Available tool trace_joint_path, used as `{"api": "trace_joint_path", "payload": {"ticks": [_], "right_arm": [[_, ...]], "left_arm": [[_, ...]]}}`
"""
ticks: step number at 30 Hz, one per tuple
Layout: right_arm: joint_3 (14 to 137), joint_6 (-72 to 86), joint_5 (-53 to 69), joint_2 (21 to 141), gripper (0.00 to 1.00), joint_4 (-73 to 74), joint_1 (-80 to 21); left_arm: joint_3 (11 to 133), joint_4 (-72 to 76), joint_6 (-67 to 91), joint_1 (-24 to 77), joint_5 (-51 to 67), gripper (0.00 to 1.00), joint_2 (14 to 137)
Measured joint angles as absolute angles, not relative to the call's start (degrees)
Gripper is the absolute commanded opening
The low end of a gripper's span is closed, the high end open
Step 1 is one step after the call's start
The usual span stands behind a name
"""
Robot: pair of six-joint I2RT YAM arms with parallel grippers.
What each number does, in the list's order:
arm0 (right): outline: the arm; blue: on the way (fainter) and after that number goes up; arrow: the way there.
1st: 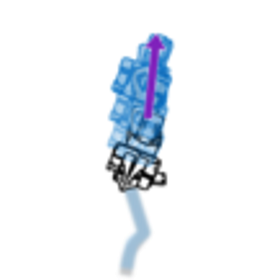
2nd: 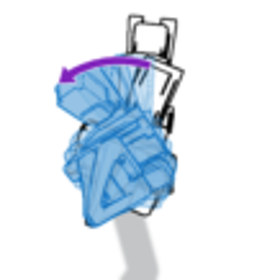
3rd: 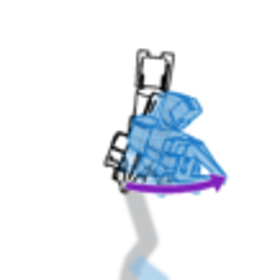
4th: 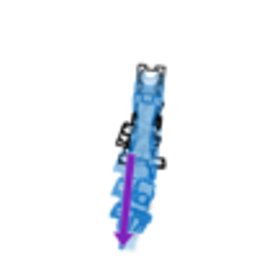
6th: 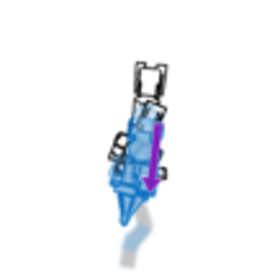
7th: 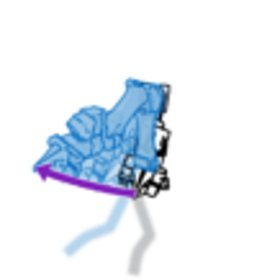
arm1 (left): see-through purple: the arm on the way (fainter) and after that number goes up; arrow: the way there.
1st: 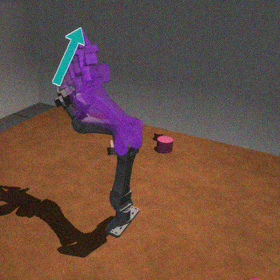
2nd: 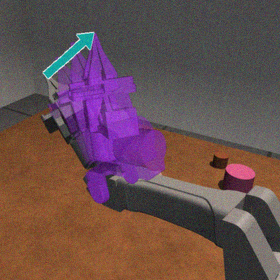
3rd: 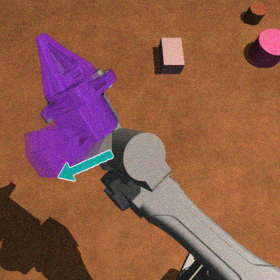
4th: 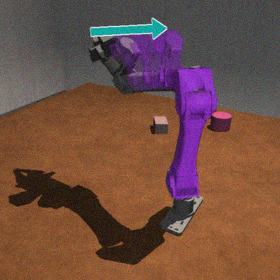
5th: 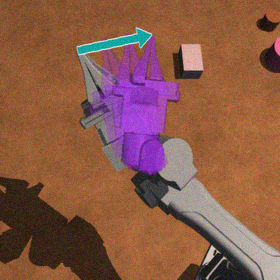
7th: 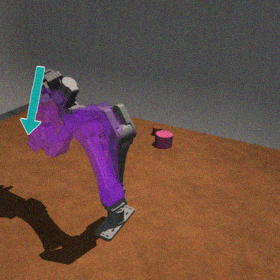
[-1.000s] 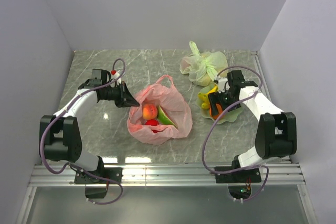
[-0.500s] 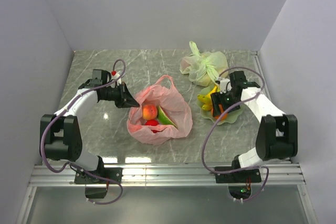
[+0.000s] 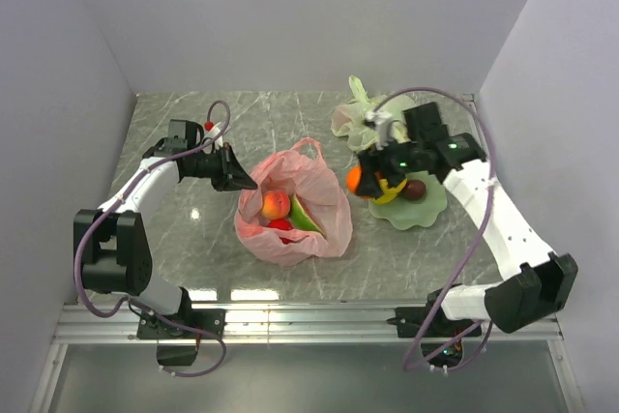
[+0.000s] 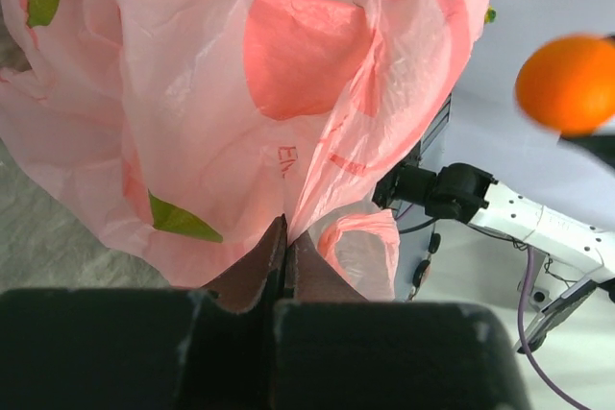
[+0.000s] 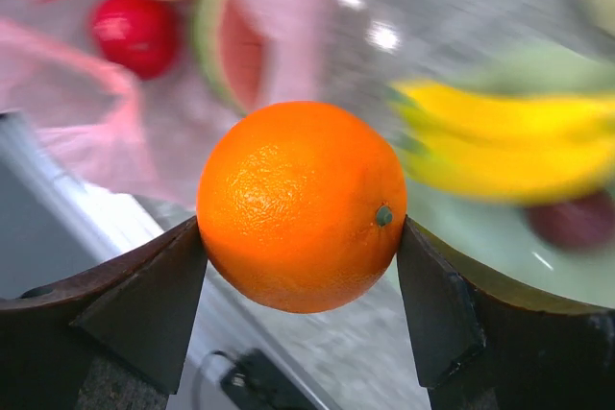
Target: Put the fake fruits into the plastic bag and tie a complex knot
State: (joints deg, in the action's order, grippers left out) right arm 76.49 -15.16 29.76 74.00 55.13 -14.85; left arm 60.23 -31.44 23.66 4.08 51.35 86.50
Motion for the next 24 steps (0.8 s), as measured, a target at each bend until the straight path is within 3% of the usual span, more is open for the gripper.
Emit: {"api": "trace_joint_path", "payload": {"ticks": [7,10,16,21,23,24], "right_arm": [[81.95,-9.06,29.39,84.47,0.44,47.64,-32.01],[85.67,-7.53,27.88,90.94,0.39,44.82,-37.47],[92.49,-4.12,23.79,104.31,0.36,40.86,-42.35],[90.83,1.04,11.86,108.22,0.38,34.83,-42.39],[89.30,3.27,6.57,108.01,0.51,32.05,-42.37],[88.90,3.92,4.82,107.98,0.63,30.87,-42.39]], "left_arm": [[60.90,-31.55,23.59,4.08,52.73,0.01,87.77],[60.90,-31.55,23.44,4.08,53.28,0.01,88.03],[60.90,-31.55,23.24,4.08,55.18,0.00,88.23],[60.93,-31.55,23.22,4.08,56.42,0.01,88.92],[60.93,-31.55,23.22,4.03,56.75,0.00,89.21],[60.93,-31.53,23.22,4.03,56.88,0.01,89.32]]}}
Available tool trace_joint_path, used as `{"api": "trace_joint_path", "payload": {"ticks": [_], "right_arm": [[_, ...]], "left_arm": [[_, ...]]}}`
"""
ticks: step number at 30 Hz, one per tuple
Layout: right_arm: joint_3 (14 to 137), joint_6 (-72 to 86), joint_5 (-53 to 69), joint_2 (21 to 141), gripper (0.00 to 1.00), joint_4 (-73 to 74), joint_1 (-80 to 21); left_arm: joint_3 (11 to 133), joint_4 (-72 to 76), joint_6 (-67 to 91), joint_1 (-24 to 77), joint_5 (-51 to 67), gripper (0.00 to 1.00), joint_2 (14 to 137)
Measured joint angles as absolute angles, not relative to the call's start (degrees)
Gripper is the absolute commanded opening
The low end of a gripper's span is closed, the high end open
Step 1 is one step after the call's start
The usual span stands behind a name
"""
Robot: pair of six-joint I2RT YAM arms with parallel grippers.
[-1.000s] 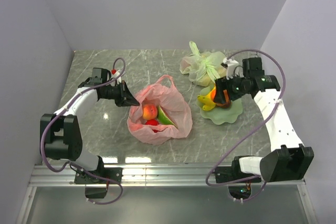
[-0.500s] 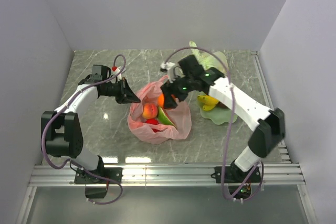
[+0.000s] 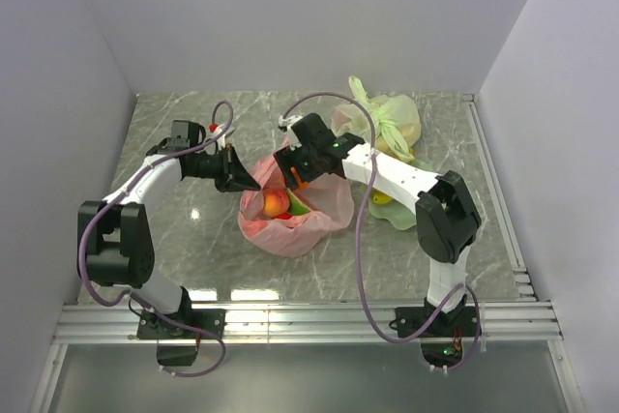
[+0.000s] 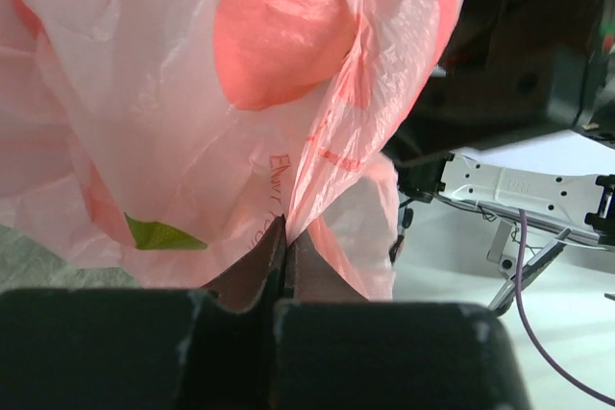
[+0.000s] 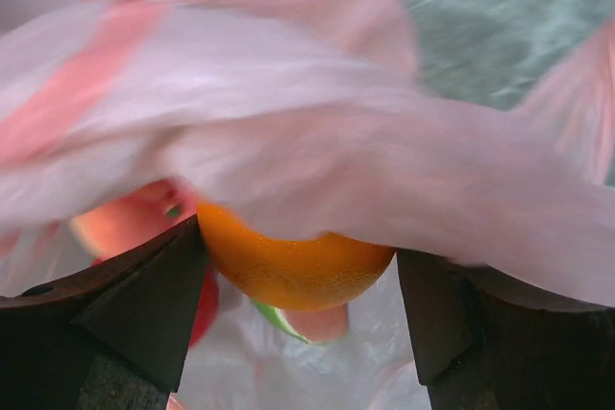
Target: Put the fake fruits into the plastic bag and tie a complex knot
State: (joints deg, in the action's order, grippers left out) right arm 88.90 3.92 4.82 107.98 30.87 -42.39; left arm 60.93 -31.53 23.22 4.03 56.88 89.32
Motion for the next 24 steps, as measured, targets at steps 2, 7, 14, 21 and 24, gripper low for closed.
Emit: {"api": "trace_joint_path", "payload": {"ticks": [2,7,14,21,24], "right_arm": [[88.18,5.54,0.84,107.94,0.96,28.75,-42.39],[87.50,7.03,-1.52,107.44,0.99,26.94,-42.39],[83.24,4.78,9.93,97.54,0.99,31.09,-41.93],[80.16,3.11,17.06,77.82,0.91,35.31,-28.47],[78.91,3.03,15.49,73.95,0.74,36.25,-17.43]], "left_arm": [[60.93,-31.53,23.22,4.03,57.12,0.01,89.67],[61.23,-31.70,23.20,4.03,57.12,0.01,90.65],[61.73,-32.01,23.16,4.03,57.10,0.02,90.83],[61.73,-31.94,23.20,4.03,57.06,0.02,90.83],[61.73,-31.94,23.20,4.03,56.95,0.01,90.83]]}}
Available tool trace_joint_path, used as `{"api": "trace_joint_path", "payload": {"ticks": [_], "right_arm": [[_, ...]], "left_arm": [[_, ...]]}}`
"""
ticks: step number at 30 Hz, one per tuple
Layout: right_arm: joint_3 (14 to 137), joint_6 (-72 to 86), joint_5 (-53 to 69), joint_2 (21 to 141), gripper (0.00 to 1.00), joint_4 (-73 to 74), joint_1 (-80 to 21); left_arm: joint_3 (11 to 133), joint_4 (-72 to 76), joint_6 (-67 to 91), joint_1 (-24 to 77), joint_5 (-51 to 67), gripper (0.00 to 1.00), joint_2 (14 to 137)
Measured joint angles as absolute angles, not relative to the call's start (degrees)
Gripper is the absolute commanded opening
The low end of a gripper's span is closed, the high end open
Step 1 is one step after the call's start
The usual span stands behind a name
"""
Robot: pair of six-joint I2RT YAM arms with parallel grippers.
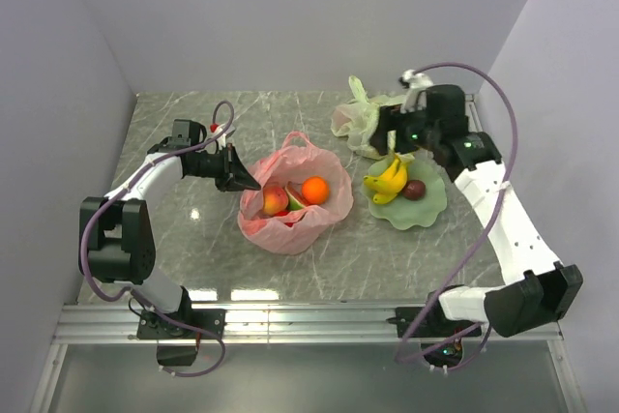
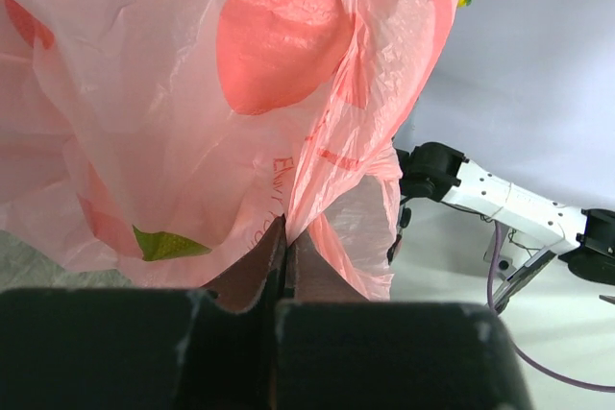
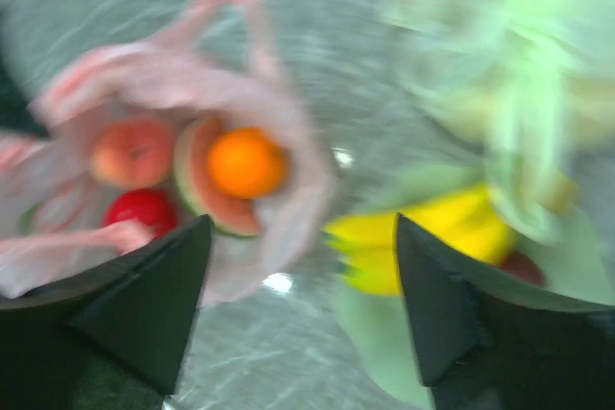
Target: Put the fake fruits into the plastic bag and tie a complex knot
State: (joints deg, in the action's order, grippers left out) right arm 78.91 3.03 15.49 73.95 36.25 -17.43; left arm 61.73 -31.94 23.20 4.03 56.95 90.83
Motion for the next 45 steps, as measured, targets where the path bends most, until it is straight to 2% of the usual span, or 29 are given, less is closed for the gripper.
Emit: {"api": "trace_joint_path", "payload": {"ticks": [2,8,13,14,16,18,25,37,45], "right_arm": [[78.11,3.01,14.13,73.84,0.71,37.36,-12.36],[71.11,2.11,12.60,76.71,0.71,38.06,-1.17],[64.95,1.37,17.98,78.24,0.70,34.68,6.68],[63.68,0.95,19.16,78.24,0.68,33.69,7.79],[60.97,-0.58,21.54,78.24,0.57,31.18,9.28],[59.09,-1.61,23.35,78.67,0.52,29.41,9.54],[58.67,-2.63,24.73,85.45,0.51,22.26,9.23],[61.69,-0.36,24.53,94.54,0.60,15.62,6.22],[62.04,1.69,24.97,97.23,0.59,13.08,5.02]], "left_arm": [[61.73,-31.97,23.20,4.03,56.90,0.01,90.83],[61.73,-31.97,23.20,4.03,56.90,0.01,90.83],[61.73,-31.99,23.14,4.03,56.88,0.01,90.83],[61.73,-31.99,23.09,4.03,56.88,0.01,90.83],[61.73,-32.03,22.96,4.03,56.86,0.01,90.83],[61.73,-32.03,22.96,4.03,56.86,0.00,90.83],[61.95,-32.10,22.98,4.03,56.88,0.00,91.20],[62.26,-32.18,22.59,4.03,56.88,0.01,91.74],[62.26,-32.18,21.91,4.03,56.90,0.00,91.77]]}}
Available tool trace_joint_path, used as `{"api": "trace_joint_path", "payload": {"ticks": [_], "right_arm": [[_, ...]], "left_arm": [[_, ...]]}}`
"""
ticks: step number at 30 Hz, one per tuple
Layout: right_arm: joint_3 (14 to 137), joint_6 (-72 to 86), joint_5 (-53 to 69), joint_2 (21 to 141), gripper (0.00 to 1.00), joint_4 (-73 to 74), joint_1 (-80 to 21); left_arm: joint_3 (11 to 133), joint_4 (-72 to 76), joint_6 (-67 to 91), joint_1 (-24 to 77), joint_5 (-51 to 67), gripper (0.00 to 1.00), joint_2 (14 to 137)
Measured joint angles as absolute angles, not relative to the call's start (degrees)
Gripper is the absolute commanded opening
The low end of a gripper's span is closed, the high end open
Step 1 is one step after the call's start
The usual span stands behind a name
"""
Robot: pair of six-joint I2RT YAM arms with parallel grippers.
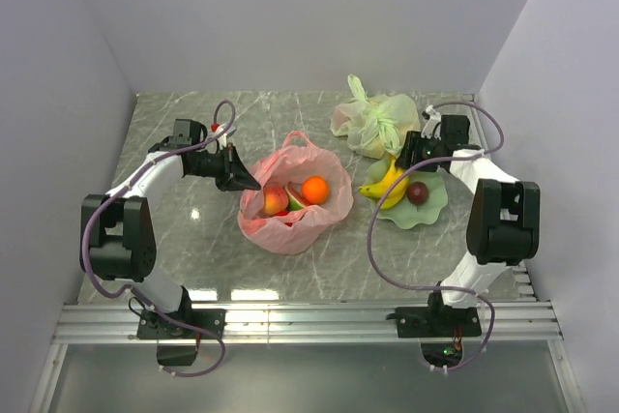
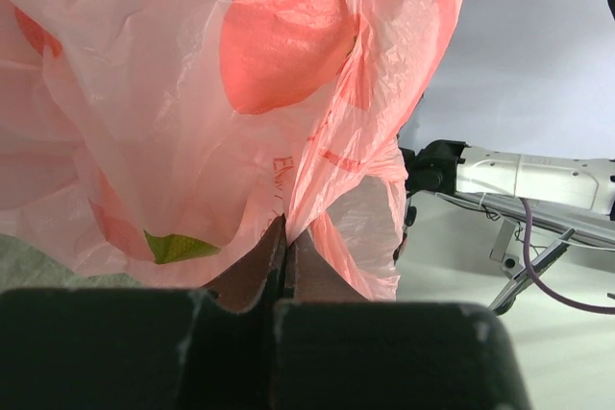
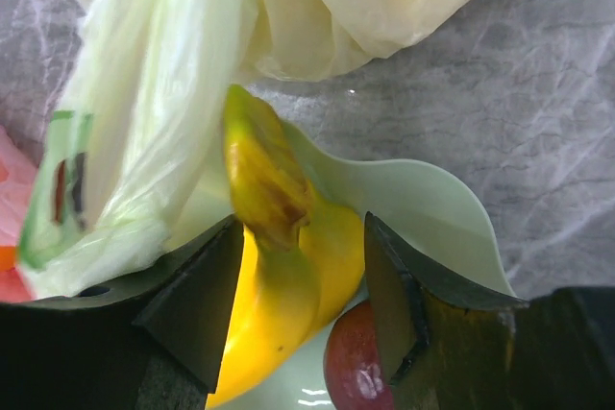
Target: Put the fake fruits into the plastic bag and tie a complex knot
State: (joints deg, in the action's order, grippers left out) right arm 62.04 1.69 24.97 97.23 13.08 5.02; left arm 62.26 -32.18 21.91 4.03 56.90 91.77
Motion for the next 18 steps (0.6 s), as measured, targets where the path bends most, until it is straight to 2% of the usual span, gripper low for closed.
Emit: {"api": "trace_joint_path", "payload": {"ticks": [2,4,5,7,9,10,14,18], "right_arm": [[62.04,1.93,24.99,98.06,0.58,13.02,4.99],[62.04,2.09,25.04,98.56,0.47,12.86,4.99],[62.04,2.11,25.21,98.63,0.38,12.82,4.99],[62.04,2.26,25.78,98.59,0.31,12.78,4.99],[62.02,2.11,26.44,98.32,0.07,12.99,4.99],[61.95,2.11,26.63,97.93,0.00,13.32,4.99],[61.47,2.04,26.63,93.17,0.00,17.04,4.99],[61.19,0.80,25.61,83.31,0.00,21.91,4.99]], "left_arm": [[62.26,-32.18,21.87,4.03,56.90,0.00,91.77],[62.26,-32.18,21.82,4.03,56.90,0.01,91.77],[62.26,-32.18,21.82,4.03,56.90,0.01,91.77],[62.26,-32.18,21.78,4.03,56.90,0.00,91.77],[62.26,-32.18,21.76,4.03,56.88,0.00,91.77],[62.26,-32.21,21.76,4.03,56.90,0.01,91.77],[62.26,-32.21,21.74,4.03,56.88,0.01,91.77],[62.26,-32.27,21.74,4.03,56.88,0.00,91.77]]}}
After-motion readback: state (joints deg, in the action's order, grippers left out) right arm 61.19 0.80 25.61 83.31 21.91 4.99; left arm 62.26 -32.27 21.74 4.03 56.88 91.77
